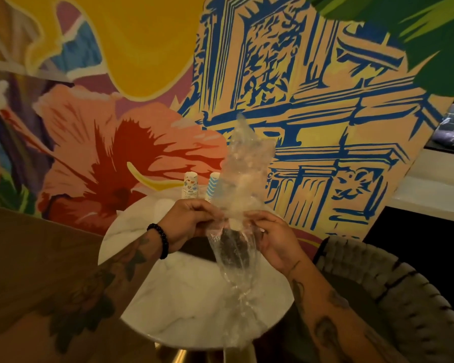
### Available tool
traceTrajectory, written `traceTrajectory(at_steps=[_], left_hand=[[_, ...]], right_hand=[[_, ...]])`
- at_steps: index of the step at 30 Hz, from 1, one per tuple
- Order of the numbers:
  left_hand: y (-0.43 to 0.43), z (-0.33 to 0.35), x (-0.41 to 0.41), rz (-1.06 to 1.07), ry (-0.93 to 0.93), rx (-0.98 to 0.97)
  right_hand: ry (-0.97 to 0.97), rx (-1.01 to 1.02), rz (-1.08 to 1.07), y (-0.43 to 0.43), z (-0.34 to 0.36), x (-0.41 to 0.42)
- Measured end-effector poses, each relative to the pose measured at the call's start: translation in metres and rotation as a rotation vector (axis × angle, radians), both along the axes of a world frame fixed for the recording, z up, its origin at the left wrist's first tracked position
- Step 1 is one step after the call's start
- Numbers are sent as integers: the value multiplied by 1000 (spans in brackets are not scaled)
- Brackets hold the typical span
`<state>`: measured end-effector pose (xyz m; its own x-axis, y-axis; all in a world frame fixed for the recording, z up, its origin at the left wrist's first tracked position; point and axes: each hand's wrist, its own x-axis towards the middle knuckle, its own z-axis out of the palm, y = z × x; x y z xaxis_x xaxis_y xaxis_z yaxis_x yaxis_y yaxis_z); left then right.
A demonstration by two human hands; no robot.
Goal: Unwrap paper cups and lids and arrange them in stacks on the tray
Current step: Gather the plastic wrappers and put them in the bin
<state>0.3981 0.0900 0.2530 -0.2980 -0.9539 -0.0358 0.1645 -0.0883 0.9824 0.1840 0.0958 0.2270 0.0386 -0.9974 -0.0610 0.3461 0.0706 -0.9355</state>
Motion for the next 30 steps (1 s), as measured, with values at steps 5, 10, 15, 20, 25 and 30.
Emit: traceTrajectory(at_steps=[5,10,15,20,25,30], left_hand=[[6,8,-6,101,-83,-11],[8,10,-23,189,-185,-62],[16,10,-41,273,-121,-61],[24,8,-57,309,-41,-13],[26,5,-67,336,-28,10],[31,9,-72,233,160,107]], right_hand=[[-28,13,18,11,-1,-4],[-77,172,74,17,-1,-28],[98,197,256,33,-14,-41],[197,152,380,48,-29,-54],[280,160,381,55,-29,-66],[228,140,259,50,-33,-77]])
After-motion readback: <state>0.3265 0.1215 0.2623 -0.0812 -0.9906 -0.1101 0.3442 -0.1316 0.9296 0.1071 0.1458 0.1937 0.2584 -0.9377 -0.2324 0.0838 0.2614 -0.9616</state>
